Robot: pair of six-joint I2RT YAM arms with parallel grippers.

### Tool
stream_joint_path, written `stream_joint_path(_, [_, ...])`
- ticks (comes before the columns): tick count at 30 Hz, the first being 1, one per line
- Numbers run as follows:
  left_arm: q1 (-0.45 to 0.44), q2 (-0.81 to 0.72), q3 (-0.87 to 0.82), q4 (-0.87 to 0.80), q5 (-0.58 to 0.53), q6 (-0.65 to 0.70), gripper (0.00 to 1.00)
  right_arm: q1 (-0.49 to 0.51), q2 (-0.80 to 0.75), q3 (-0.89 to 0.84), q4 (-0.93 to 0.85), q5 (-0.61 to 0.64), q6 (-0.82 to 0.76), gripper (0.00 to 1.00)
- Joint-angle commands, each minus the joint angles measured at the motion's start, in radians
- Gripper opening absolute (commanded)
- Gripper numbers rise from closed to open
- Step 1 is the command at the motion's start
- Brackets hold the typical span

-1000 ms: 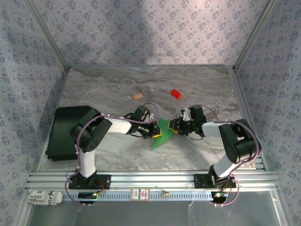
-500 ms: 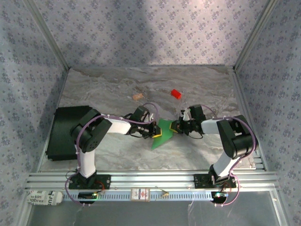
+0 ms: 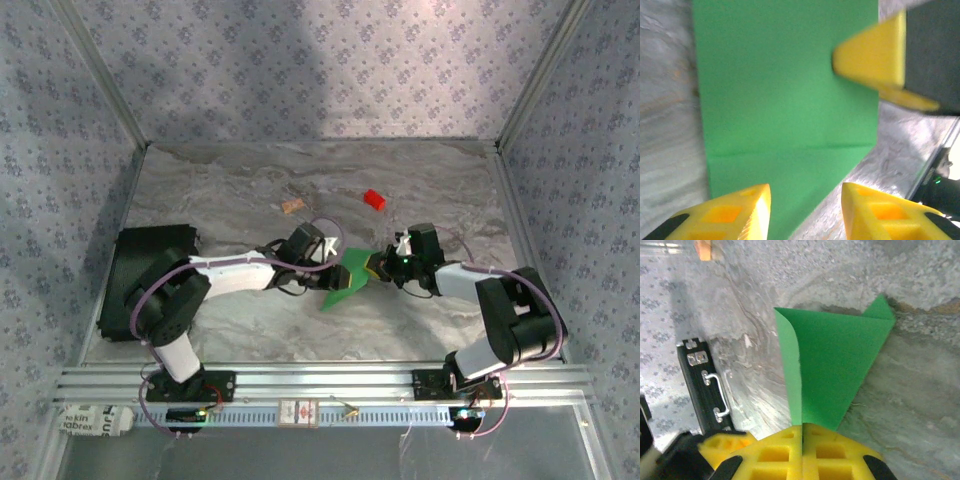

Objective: Fold a paper plane with a square sheet of paper (pick it up from the middle)
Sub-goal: Fold the wing for the fifth time at the center of the table.

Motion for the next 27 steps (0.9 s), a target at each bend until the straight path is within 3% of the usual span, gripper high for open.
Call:
stream_joint_path(1, [-0.068,-0.019,0.040,-0.148,-0.145,0.159,0.43,0.011,-0.033,-0.005,-0.002,0.040,0.066,0.02])
stream_joint_path(14, [-0.264,0.020,0.118,-0.282,-0.598,0.342,0.48,0.024,-0.046,0.013,-0.024,0.051,0.074,0.03])
stream_joint_path(20, [-0.295,0.057,0.145,-0.309,-0.672,0.396,0.46,0.026,-0.049,0.011,-0.021,0.053,0.078,0.03])
stream_joint_path(27, [-0.299,0.082,0.151,-0.314,-0.675,0.404,0.41,0.024,-0.052,0.011,-0.022,0.054,0.080,0.04])
